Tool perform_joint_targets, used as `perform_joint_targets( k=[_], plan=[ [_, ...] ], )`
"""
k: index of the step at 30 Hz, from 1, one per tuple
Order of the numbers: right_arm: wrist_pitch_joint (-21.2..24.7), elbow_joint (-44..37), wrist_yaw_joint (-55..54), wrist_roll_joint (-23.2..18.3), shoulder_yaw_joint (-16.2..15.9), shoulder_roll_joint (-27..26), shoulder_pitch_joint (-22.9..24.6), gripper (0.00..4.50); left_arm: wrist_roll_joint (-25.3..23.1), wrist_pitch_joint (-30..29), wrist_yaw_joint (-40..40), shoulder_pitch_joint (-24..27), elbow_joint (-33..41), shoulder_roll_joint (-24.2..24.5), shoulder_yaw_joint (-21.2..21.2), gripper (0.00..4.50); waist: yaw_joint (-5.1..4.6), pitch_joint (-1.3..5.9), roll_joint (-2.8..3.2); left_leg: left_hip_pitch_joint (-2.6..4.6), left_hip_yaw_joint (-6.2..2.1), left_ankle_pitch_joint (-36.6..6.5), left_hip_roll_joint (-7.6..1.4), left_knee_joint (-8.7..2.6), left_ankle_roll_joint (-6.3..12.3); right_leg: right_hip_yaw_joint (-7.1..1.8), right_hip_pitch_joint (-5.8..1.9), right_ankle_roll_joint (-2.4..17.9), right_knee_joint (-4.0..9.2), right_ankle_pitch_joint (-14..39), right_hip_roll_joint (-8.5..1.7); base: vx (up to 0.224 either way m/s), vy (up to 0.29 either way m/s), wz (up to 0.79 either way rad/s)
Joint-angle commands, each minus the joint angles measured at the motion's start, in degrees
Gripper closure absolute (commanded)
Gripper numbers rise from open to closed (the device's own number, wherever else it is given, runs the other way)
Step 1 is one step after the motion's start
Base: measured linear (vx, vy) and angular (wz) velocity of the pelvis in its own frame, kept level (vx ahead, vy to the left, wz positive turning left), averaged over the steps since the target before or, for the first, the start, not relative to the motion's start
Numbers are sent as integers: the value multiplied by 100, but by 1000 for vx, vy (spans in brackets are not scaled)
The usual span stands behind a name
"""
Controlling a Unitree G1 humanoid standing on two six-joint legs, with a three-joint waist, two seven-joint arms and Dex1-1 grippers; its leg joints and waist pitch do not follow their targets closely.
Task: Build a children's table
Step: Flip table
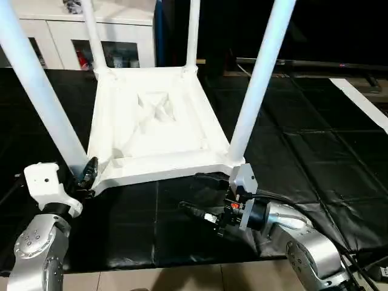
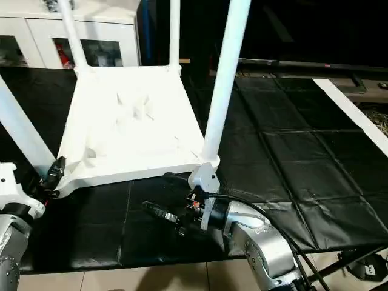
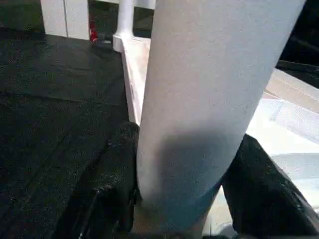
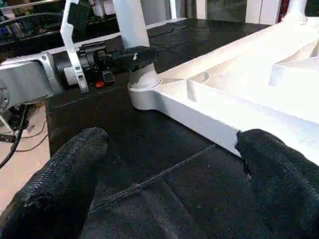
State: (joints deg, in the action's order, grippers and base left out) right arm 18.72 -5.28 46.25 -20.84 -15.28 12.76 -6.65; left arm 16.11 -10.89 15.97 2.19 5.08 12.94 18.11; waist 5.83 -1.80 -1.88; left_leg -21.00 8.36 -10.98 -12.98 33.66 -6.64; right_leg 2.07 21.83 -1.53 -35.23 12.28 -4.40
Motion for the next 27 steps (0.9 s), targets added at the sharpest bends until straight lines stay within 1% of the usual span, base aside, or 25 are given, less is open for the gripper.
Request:
perform_joint_targets(
  k=[1, 2, 3, 5, 6, 7, 9, 11, 12, 14, 15, 16, 17, 18, 19, 20, 21, 22, 23, 24, 25, 27],
  plan=[
    [76, 146, -296, 60, 159, -93, -89, 0, 330, -405, 86, 41, 186, -139, -273, 231, 4, 242, 44, 42, 92, -1152, 10, -461, -51, -152, -170, 817, 370, 505, -191, 0, 0, 0],
    [96, 202, -397, 99, 180, -132, -120, 0, 404, -510, 69, 39, 246, -177, -282, 231, -5, 236, 53, 42, 97, -1121, 15, -463, -80, -152, -155, 844, 366, 480, -185, 0, 0, 0],
    [114, 270, -492, 141, 193, -163, -155, 0, 490, -618, 42, 25, 301, -230, -276, 231, -5, 238, 15, 43, 104, -1133, 16, -461, -79, -148, -160, 844, 376, 505, -182, 0, 0, 0],
    [179, 419, -664, 175, 222, -257, -235, 0, 780, -948, -77, -35, 463, -384, -231, 231, 6, 239, 24, 45, 106, -1123, 24, -460, -116, -151, -160, 866, 358, 501, -179, 0, 0, 0],
    [207, 476, -725, 178, 239, -296, -266, 0, 876, -1058, -114, -59, 514, -435, -222, 231, 7, 238, -16, 43, 111, -1118, 21, -462, -110, -149, -161, 863, 368, 516, -178, 0, 0, 0],
    [286, 581, -885, 188, 284, -382, -326, 0, 965, -1182, -153, -75, 587, -490, -246, 231, 20, 244, 1, 45, 114, -1045, 25, -450, -91, -152, -164, 849, 357, 466, -179, 0, 0, 0],
    [368, 876, -1207, 274, 351, -555, -480, 0, 1152, -1390, -257, -113, 722, -641, -293, 231, 26, 254, -19, 38, 119, -898, 37, -441, -88, -150, -168, 831, 354, 380, -177, 0, 0, 0],
    [396, 1089, -1375, 317, 371, -682, -587, 0, 1233, -1524, -315, -144, 829, -757, -331, 231, 28, 257, -7, 32, 122, -792, 41, -434, -112, -149, -173, 837, 337, 261, -173, 0, 0, 0],
    [470, 1186, -1457, 286, 400, -763, -635, 0, 1266, -1587, -343, -164, 890, -816, -361, 231, 37, 257, -35, 36, 131, -752, 41, -425, -114, -150, -174, 835, 336, 182, -172, 0, 0, 0],
    [500, 1304, -1548, 276, 421, -855, -687, 0, 1407, -1685, -422, -205, 986, -947, -345, 231, 48, 263, -22, 39, 130, -749, 41, -425, -132, -148, -176, 857, 320, 133, -176, 0, 0, 0],
    [516, 1365, -1589, 246, 450, -915, -713, 0, 1473, -1775, -475, -233, 1064, -1022, -326, 231, 41, 259, -37, 35, 137, -744, 44, -423, -132, -151, -172, 858, 321, 109, -170, 0, 0, 0],
    [528, 1438, -1660, 156, 534, -1031, -749, 0, 1455, -1933, -499, -254, 1180, -1057, -357, 231, 57, 257, -40, 22, 139, -695, 50, -421, -117, -153, -187, 803, 323, 72, -173, 0, 0, 0],
    [528, 1438, -1660, 156, 534, -1031, -749, 0, 1455, -1933, -499, -254, 1180, -1057, -357, 231, 57, 260, -34, 28, 135, -687, 47, -423, -120, -149, -188, 783, 323, 68, -173, 0, 0, 0],
    [535, 1484, -1708, 90, 607, -1110, -777, 0, 1412, -1967, -498, -254, 1207, -1068, -394, 231, 59, 260, -30, 35, 134, -688, 47, -421, -126, -147, -185, 767, 324, 68, -172, 0, 0, 0],
    [522, 1577, -1779, -18, 734, -1239, -827, 0, 1371, -1980, -504, -252, 1216, -1101, -438, 231, 46, 255, -30, 33, 132, -760, 49, -432, -121, -148, -176, 747, 329, 129, -173, 0, 0, 0],
    [511, 1625, -1802, -56, 789, -1295, -854, 0, 1372, -2000, -511, -252, 1228, -1120, -448, 231, 47, 254, -33, 39, 125, -830, 39, -440, -146, -145, -177, 719, 336, 194, -176, 0, 0, 0],
    [504, 1686, -1856, -88, 852, -1354, -891, 0, 1358, -2016, -503, -249, 1239, -1122, -476, 231, 48, 253, -35, 37, 119, -835, 36, -444, -161, -141, -183, 704, 336, 195, -173, 0, 0, 0],
    [490, 1831, -1953, -184, 996, -1474, -973, 0, 1300, -2028, -477, -246, 1249, -1110, -552, 231, 48, 258, -47, 40, 120, -799, 40, -440, -179, -139, -188, 672, 336, 143, -169, 0, 0, 0],
    [490, 1831, -1953, -184, 996, -1474, -973, 0, 1300, -2028, -477, -246, 1249, -1110, -552, 231, 43, 256, -49, 42, 124, -792, 45, -439, -176, -143, -180, 668, 330, 123, -168, 0, 0, 0],
    [482, 1907, -1991, -234, 1069, -1530, -1014, 0, 1272, -2036, -471, -246, 1255, -1103, -588, 231, 48, 257, -44, 45, 121, -798, 42, -441, -176, -142, -181, 661, 331, 128, -170, 0, 0, 0],
    [441, 2169, -2156, -372, 1296, -1693, -1170, 0, 1294, -2076, -485, -263, 1267, -1117, -614, 231, 40, 261, -37, 44, 124, -773, 44, -435, -171, -144, -180, 657, 321, 78, -171, 0, 0, 0],
    [338, 2464, -2308, -441, 1477, -1819, -1341, 0, 1310, -2121, -483, -286, 1269, -1129, -609, 231, 44, 271, -31, 55, 126, -721, 45, -429, -198, -140, -176, 677, 319, 49, -173, 0, 0, 0]
  ],
)
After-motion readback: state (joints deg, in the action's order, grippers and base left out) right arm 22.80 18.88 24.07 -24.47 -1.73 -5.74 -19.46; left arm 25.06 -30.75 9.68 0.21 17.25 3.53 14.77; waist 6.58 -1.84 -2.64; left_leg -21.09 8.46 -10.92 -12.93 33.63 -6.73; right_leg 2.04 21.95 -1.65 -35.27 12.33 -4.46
